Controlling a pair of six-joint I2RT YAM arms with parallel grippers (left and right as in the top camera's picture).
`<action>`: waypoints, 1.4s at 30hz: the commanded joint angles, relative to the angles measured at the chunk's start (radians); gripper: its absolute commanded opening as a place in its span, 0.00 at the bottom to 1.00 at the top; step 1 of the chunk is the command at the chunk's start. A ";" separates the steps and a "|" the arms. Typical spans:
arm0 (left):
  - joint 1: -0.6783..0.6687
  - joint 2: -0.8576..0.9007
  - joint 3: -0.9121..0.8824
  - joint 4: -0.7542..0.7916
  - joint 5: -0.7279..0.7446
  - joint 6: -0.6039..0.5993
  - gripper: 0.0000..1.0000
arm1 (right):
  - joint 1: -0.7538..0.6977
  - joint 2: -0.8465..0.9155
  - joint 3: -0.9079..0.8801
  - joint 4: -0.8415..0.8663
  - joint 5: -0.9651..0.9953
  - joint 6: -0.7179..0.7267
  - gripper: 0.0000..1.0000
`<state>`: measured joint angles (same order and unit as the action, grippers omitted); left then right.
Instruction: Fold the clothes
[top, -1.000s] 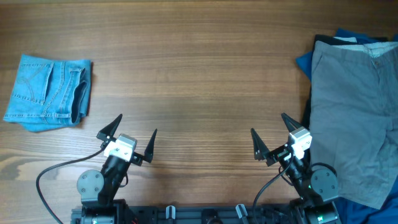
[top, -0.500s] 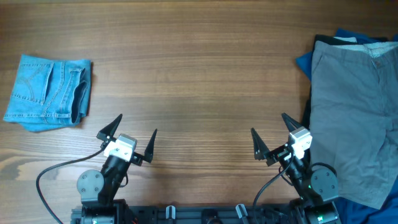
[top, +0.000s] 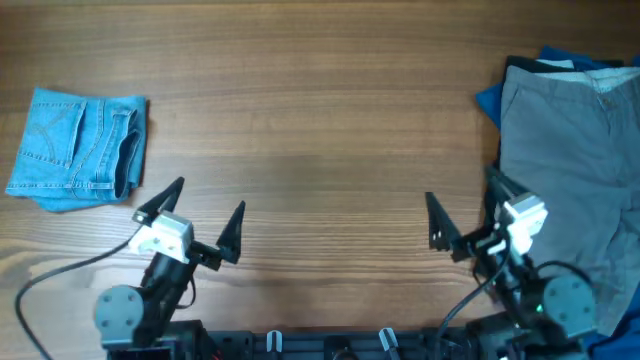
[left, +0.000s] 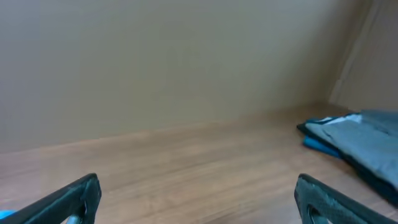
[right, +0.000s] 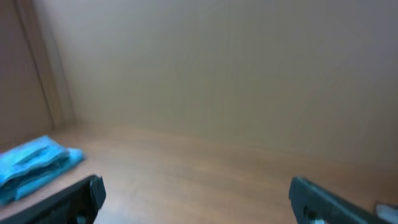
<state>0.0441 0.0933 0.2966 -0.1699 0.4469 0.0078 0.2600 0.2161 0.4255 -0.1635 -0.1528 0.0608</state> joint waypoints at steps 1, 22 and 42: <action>-0.005 0.190 0.250 -0.211 0.005 -0.017 1.00 | -0.004 0.332 0.319 -0.278 -0.013 0.068 1.00; -0.005 1.180 0.945 -0.541 -0.149 -0.017 1.00 | -0.493 1.849 1.231 -0.559 0.288 0.280 1.00; -0.003 1.347 0.945 -0.448 -0.193 -0.017 1.00 | -0.475 2.018 1.217 -0.325 0.243 0.238 0.44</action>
<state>0.0406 1.4403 1.2232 -0.6327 0.2584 -0.0063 -0.2211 2.2108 1.6436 -0.4923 0.0708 0.3016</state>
